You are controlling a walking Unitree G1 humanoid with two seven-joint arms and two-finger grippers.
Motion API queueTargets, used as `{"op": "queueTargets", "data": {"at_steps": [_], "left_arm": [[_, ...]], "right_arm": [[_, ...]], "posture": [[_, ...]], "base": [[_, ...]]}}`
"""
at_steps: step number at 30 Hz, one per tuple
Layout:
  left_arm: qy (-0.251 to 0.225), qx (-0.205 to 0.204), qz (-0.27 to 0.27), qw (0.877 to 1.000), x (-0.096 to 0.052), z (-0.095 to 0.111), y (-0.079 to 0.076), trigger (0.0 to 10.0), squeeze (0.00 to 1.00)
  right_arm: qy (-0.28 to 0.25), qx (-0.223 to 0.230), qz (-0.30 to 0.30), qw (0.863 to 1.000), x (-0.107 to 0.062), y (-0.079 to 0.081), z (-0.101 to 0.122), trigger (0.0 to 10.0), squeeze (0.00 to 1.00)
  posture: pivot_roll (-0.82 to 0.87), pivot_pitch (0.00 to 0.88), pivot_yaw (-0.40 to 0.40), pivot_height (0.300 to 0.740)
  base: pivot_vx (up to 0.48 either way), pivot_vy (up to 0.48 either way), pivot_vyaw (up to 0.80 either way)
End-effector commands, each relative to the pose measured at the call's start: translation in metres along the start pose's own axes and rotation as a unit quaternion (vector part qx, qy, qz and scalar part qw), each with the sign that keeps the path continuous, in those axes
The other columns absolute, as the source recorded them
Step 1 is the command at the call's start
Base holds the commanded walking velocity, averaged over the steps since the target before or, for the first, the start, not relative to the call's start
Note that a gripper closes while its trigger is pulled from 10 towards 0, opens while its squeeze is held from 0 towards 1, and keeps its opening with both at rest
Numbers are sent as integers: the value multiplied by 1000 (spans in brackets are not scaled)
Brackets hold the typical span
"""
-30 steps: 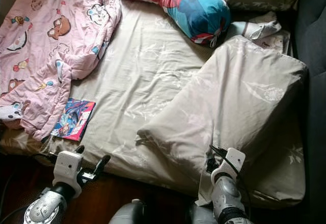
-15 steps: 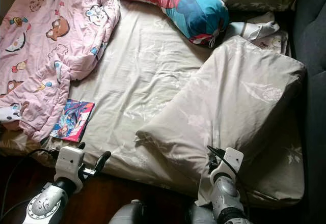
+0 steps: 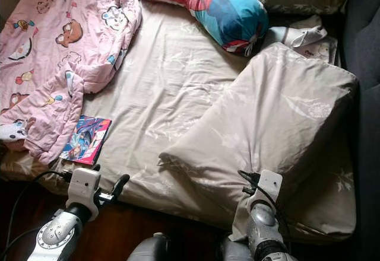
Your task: Clean up the room
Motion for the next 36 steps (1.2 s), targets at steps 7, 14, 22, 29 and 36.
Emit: {"op": "queueTargets", "data": {"at_steps": [7,14,22,29,36], "left_arm": [[22,-2,3,1000,3,-17,-1,10000,0],[19,-4,3,1000,8,-17,-2,10000,0],[14,-2,5,1000,11,-18,0,10000,0],[10,-2,2,1000,16,-18,-2,10000,0],[8,-5,-1,1000,18,-18,-5,10000,0]], "right_arm": [[-88,-83,-107,987,2,-65,32,0,0],[-138,-112,-179,968,-5,-111,57,0,0],[-172,-113,-263,943,-28,-152,63,0,0],[-218,-113,-329,912,-62,-181,78,0,0],[-230,-117,-365,894,-81,-204,86,0,0]], "posture": [[2,253,167,711],[-25,246,162,711],[-36,242,165,711],[-59,239,163,711],[-78,241,162,711]], "base": [[0,0,0],[0,0,0],[0,0,0],[0,0,0],[0,0,0]]}}
Point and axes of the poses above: a point about 5 cm out from each wrist's last joint towards the gripper, its own x axis pointing out of the wrist towards the gripper, its own z axis along the axis of the wrist's last joint, y = z × x, the point moved 5 cm from there along x, pointing out of the wrist towards the gripper, and after that the axes turned 11 degrees about x, right-handed, at the moved point
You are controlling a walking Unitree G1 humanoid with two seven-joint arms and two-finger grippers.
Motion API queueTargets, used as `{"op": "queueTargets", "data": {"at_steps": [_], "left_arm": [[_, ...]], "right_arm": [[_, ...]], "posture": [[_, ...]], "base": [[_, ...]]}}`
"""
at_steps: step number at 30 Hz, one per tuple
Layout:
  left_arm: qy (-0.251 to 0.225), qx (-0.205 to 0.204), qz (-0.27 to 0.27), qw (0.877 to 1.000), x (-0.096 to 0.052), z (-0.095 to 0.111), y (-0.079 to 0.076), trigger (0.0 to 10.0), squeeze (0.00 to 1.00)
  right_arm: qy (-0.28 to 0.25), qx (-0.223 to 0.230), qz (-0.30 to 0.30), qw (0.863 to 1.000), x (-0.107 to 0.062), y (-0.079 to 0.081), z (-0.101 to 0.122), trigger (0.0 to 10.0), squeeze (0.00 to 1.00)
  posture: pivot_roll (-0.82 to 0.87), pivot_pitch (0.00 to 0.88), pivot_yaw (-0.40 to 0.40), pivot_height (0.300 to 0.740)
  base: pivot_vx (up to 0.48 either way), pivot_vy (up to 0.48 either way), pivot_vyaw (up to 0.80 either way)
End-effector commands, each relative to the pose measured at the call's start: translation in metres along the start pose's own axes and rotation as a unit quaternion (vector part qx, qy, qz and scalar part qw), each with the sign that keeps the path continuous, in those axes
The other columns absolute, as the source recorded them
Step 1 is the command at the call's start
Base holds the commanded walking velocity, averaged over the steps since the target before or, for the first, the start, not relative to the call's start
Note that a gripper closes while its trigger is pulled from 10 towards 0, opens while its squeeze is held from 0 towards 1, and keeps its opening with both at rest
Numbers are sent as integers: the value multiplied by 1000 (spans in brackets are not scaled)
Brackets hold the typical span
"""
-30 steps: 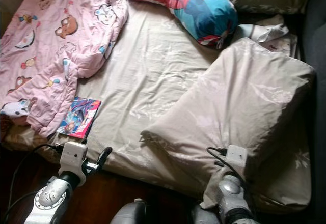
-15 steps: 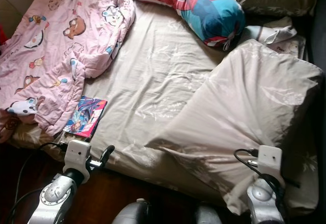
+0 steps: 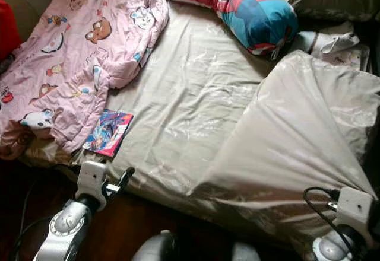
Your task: Clean up the room
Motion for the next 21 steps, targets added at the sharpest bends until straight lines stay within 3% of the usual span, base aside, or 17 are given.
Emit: {"op": "queueTargets", "data": {"at_steps": [1,4,5,8,9,14,15,16,18,19,21], "left_arm": [[21,4,-1,1000,-7,-14,0,10000,0],[20,4,-2,1000,-7,-14,-1,10000,0],[20,3,-1,1000,-7,-14,-1,10000,0],[20,3,-1,1000,-7,-15,-1,10000,0],[20,3,-2,1000,-7,-15,-1,10000,0],[20,3,-3,1000,-6,-15,-2,10000,0],[21,3,-4,1000,-6,-16,-2,10000,0],[21,3,-5,1000,-6,-16,-3,10000,0],[21,3,-5,1000,-6,-16,-3,10000,0],[21,3,-6,1000,-6,-16,-4,10000,0],[21,3,-7,1000,-6,-16,-4,10000,0]], "right_arm": [[1,-7,-82,997,8,-44,-1,0,0],[1,-16,-105,994,9,-61,0,0,0],[-5,-27,-125,992,13,-78,2,0,0],[-10,-36,-152,988,18,-99,7,0,0],[-16,-40,-170,985,24,-114,11,0,0],[-20,-39,-183,982,30,-127,18,0,0],[3,-19,-157,987,33,-118,11,0,0],[21,2,-143,989,30,-110,3,2157,0],[41,26,-131,990,27,-102,-6,2157,0],[58,33,-118,991,23,-96,-14,10000,0],[99,59,-97,989,13,-85,-34,10000,0]], "posture": [[-78,241,162,711],[-79,240,161,711],[-79,239,162,711],[-87,240,163,711],[-90,240,163,711],[-98,238,163,711],[-97,236,163,711],[-96,235,162,711],[-94,233,160,711],[-89,232,161,711],[-86,231,161,711]], "base": [[0,0,0],[0,0,0],[0,0,0],[0,0,0],[0,0,0],[0,0,0],[0,0,0],[0,0,0],[0,0,0],[0,0,0],[0,0,0]]}}
Point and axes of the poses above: a point about 5 cm out from each wrist's last joint towards the gripper, its own x axis pointing out of the wrist towards the gripper, its own z axis along the axis of the wrist's last joint, y = z × x, the point moved 5 cm from there along x, pointing out of the wrist towards the gripper, and after that the axes turned 11 degrees about x, right-handed, at the moved point
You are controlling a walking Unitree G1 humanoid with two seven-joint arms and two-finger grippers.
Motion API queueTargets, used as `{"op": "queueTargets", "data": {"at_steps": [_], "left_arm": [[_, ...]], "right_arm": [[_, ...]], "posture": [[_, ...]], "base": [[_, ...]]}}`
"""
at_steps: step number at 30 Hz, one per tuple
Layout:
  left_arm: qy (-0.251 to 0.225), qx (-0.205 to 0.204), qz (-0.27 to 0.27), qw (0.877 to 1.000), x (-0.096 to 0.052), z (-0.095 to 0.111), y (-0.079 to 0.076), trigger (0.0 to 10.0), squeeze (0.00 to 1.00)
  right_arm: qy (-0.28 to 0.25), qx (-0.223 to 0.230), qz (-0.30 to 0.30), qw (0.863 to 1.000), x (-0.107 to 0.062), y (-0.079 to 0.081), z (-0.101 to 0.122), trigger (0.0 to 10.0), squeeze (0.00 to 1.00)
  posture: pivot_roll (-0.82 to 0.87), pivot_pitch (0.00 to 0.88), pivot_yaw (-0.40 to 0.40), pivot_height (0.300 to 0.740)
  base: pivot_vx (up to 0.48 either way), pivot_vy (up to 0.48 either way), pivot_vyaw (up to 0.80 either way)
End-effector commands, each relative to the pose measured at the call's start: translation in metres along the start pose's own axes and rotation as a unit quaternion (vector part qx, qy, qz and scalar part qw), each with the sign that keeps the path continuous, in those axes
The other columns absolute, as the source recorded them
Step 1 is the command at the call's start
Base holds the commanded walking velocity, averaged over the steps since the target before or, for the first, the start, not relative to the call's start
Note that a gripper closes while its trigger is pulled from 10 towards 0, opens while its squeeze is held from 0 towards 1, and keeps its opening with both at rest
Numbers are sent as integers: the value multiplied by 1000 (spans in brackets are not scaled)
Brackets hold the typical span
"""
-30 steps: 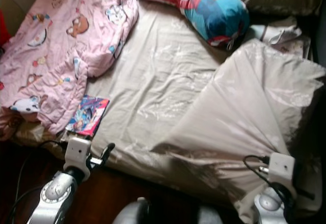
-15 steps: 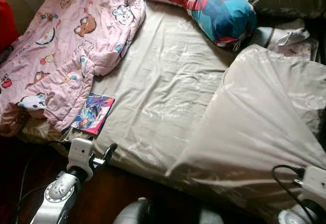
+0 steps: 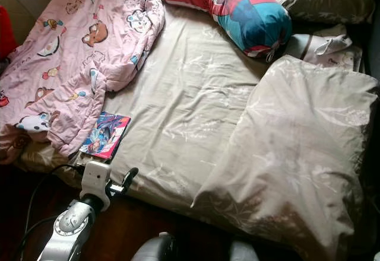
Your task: Clean up the room
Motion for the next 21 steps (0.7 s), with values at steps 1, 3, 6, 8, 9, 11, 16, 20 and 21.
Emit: {"op": "queueTargets", "data": {"at_steps": [1,3,6,8,9,11,16,20,21], "left_arm": [[20,8,-2,1000,-7,-12,1,10000,0],[21,8,-4,1000,-8,-13,1,10000,0],[24,10,-6,1000,-9,-16,2,10000,0],[24,10,-6,1000,-10,-16,2,10000,0],[24,10,-7,1000,-10,-16,2,10000,0],[24,11,-7,1000,-10,-16,3,10000,0],[24,12,-9,1000,-9,-15,2,10000,0],[25,12,-11,1000,-11,-17,1,10000,0],[25,12,-12,1000,-11,-17,0,10000,0]], "right_arm": [[107,23,13,994,-20,-1,-53,10000,0],[169,60,64,982,-41,20,-78,10000,0],[187,71,169,965,-72,59,-88,10000,1000],[188,72,183,962,-78,65,-88,10000,1000],[193,76,191,959,-80,72,-89,10000,1000],[197,82,197,957,-81,76,-89,10000,1000],[186,97,225,952,-75,94,-80,10000,1000],[181,108,227,951,-73,98,-75,10000,1000],[181,108,228,950,-73,98,-76,10000,1000]], "posture": [[-85,233,163,711],[-87,233,164,711],[-81,234,168,711],[-81,234,168,711],[-78,233,169,711],[-78,234,170,711],[-74,239,171,711],[-70,245,174,711],[-68,249,176,711]], "base": [[0,0,0],[0,0,0],[0,0,0],[0,0,0],[0,0,0],[0,0,0],[0,0,0],[0,0,0],[0,0,0]]}}
Point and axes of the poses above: a point about 5 cm out from each wrist's last joint towards the gripper, its own x axis pointing out of the wrist towards the gripper, its own z axis along the axis of the wrist's last joint, y = z × x, the point moved 5 cm from there along x, pointing out of the wrist towards the gripper, and after that the axes turned 11 degrees about x, right-handed, at the moved point
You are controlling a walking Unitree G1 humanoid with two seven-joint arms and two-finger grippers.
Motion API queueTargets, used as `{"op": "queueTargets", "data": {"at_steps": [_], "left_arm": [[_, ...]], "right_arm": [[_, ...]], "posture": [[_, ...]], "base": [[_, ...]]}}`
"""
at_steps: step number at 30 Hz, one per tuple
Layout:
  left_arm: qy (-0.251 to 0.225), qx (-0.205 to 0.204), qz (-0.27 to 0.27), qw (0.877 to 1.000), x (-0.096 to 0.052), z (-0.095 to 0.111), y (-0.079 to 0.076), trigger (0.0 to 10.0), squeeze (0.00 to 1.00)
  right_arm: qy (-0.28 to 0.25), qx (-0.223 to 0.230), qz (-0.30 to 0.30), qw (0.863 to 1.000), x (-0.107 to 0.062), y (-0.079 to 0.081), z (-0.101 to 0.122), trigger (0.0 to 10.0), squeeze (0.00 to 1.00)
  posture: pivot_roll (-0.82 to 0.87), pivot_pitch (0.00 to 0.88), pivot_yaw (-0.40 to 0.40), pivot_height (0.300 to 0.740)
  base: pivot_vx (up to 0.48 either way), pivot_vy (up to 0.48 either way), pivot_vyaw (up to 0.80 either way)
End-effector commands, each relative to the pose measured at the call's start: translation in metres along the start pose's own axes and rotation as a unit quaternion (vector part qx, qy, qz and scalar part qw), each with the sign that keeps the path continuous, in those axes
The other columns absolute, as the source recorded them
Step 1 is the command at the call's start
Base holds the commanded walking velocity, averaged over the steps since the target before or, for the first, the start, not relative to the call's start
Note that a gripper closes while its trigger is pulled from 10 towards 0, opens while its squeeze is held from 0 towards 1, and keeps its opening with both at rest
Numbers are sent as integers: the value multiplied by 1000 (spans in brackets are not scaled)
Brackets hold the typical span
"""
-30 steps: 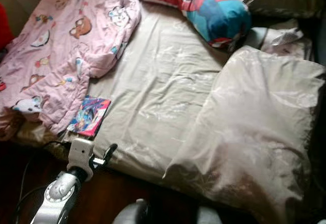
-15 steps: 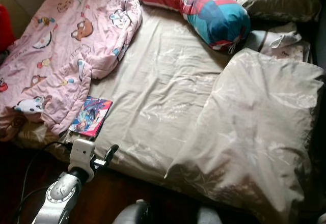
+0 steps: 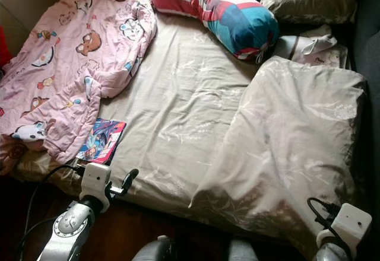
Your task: Clean up the room
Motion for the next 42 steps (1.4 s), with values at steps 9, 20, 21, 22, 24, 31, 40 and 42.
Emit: {"op": "queueTargets", "data": {"at_steps": [9,20,21,22,24,31,40,42], "left_arm": [[25,14,-8,1000,-9,-13,2,10000,0],[24,18,-11,999,-11,-12,5,10000,0],[24,18,-11,999,-11,-12,5,10000,0],[24,19,-11,999,-11,-12,6,10000,0],[23,20,-12,999,-11,-11,6,10000,0],[24,25,-15,999,-14,-10,9,10000,0],[28,30,-19,999,-18,-11,11,10000,0],[29,30,-21,999,-18,-11,11,10000,0]], "right_arm": [[-16,27,-2,1000,-8,-5,-4,10000,1000],[18,49,3,999,-7,0,-21,10000,1000],[25,52,6,998,-6,2,-24,10000,1000],[33,55,7,998,-4,5,-28,10000,1000],[41,58,8,997,-3,9,-32,10000,1000],[73,70,-4,995,-1,20,-50,10000,0],[77,83,-51,992,-4,6,-59,10000,0],[90,87,-62,990,-5,0,-66,10000,0]], "posture": [[-67,257,184,711],[-55,266,195,711],[-53,267,196,711],[-49,269,200,711],[-49,269,200,711],[-21,277,221,711],[-13,285,235,711],[-14,288,238,711]], "base": [[0,0,0],[0,0,0],[0,0,0],[0,0,0],[0,0,0],[0,0,0],[0,0,0],[0,0,0]]}}
Point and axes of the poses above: a point about 5 cm out from each wrist's last joint towards the gripper, its own x axis pointing out of the wrist towards the gripper, its own z axis along the axis of the wrist's last joint, y = z × x, the point moved 5 cm from there along x, pointing out of the wrist towards the gripper, and after that the axes turned 11 degrees about x, right-handed, at the moved point
